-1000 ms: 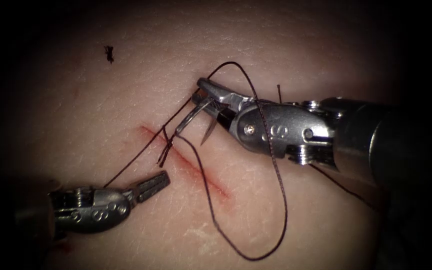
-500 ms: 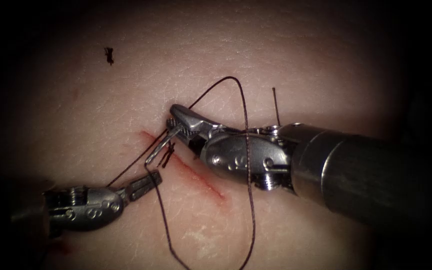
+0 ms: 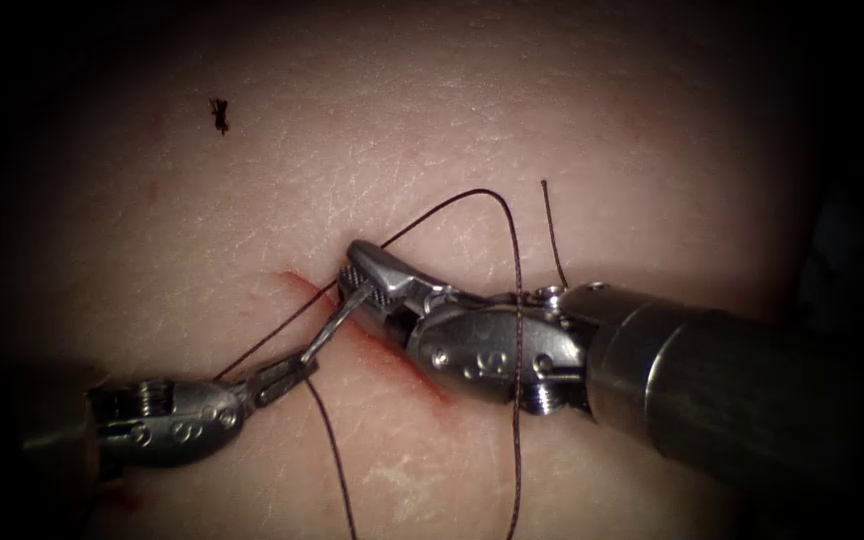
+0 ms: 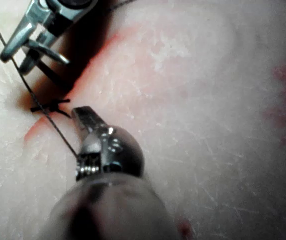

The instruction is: Wound Closure

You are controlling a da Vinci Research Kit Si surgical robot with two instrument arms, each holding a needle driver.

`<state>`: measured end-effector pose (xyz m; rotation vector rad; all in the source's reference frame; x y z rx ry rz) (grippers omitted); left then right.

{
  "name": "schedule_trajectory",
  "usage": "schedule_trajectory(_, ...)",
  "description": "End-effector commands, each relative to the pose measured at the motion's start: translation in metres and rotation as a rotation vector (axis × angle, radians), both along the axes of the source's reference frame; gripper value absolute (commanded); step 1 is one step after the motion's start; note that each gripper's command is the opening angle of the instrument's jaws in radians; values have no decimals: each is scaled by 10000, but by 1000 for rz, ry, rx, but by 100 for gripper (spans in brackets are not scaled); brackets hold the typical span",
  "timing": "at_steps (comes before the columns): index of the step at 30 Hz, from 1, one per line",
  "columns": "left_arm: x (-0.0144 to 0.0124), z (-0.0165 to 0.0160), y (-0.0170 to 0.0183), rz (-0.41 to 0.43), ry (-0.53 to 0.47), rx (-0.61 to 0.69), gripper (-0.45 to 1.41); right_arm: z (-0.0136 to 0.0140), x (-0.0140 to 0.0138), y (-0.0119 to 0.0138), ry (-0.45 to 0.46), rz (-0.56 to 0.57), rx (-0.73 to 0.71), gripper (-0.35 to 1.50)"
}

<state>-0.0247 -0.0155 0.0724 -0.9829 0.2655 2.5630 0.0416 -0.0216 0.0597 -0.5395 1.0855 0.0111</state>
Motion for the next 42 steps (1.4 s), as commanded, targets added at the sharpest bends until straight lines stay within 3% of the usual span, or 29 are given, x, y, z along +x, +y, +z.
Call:
schedule_trajectory(1, -5, 8, -8, 2, 1, 3, -42, 11, 10, -10, 2, -3, 8, -35)
schedule_trajectory(14, -7, 9, -9, 1, 11, 8, -45, 25, 12, -21, 15, -21, 36, -35)
schedule_trajectory(27, -5, 13, -10, 3, 20, 12, -45, 49, 18, -50, 11, -40, 88, -35)
schedule_trajectory(38, -4, 13, -10, 2, 21, 12, -45, 55, 15, -51, 7, -43, 107, -35)
schedule_trajectory(42, -5, 13, -10, 1, 22, 12, -45, 43, 13, -41, 28, -25, 109, -35)
